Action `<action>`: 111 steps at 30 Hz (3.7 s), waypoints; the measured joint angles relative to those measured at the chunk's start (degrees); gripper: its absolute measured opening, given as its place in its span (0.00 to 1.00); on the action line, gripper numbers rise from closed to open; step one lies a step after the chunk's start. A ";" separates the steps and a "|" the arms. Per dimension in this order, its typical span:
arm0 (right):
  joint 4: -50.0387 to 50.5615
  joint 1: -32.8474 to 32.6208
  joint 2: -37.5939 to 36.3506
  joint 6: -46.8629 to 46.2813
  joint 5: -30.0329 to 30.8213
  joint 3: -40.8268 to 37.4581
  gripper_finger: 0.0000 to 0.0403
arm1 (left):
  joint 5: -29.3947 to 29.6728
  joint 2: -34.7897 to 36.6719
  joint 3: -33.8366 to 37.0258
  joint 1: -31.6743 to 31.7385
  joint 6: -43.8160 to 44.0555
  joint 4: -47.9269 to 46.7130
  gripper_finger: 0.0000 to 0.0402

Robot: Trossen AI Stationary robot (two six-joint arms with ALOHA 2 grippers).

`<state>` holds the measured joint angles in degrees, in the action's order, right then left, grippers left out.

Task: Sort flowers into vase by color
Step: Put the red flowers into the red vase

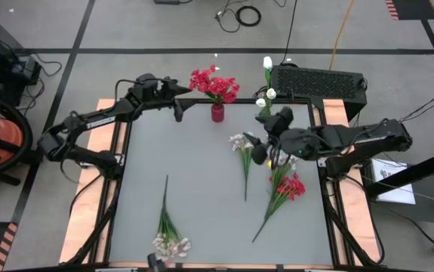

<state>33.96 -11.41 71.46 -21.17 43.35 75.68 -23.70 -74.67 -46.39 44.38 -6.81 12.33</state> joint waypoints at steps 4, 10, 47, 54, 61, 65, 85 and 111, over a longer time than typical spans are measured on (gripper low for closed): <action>13.39 -4.49 -0.13 -14.94 -0.28 0.00 0.75 | -0.04 4.02 0.00 -1.07 0.02 -4.86 0.72; 31.85 -13.27 2.60 -45.53 -4.76 0.00 0.75 | -0.77 6.38 0.00 -5.47 -0.10 -7.73 0.72; 43.76 -34.98 42.60 -105.49 -20.64 -1.46 0.66 | 6.20 6.44 -0.07 -20.48 0.00 -12.67 0.72; 31.98 -34.93 42.58 -105.67 -19.00 -7.65 0.59 | 6.25 6.44 -0.07 -20.50 -0.04 -12.67 0.72; 26.68 -34.93 42.32 -104.71 -17.73 -10.03 0.39 | 7.45 6.44 -0.07 -20.48 -0.07 -12.67 0.72; 25.80 -34.92 42.32 -104.31 -17.98 -10.01 0.16 | 7.52 6.44 -0.07 -20.48 0.00 -12.67 0.72; 55.62 -33.98 38.17 -96.75 -22.87 13.67 0.01 | 7.54 6.44 -0.07 -20.95 0.52 -10.30 0.72; 45.28 -27.89 20.73 -62.22 43.95 17.27 0.01 | 4.18 6.44 -0.07 -33.51 1.53 -4.30 0.72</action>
<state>79.25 -39.30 92.19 -83.40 87.30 92.95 -19.53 -68.23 -46.46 10.87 -5.27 8.03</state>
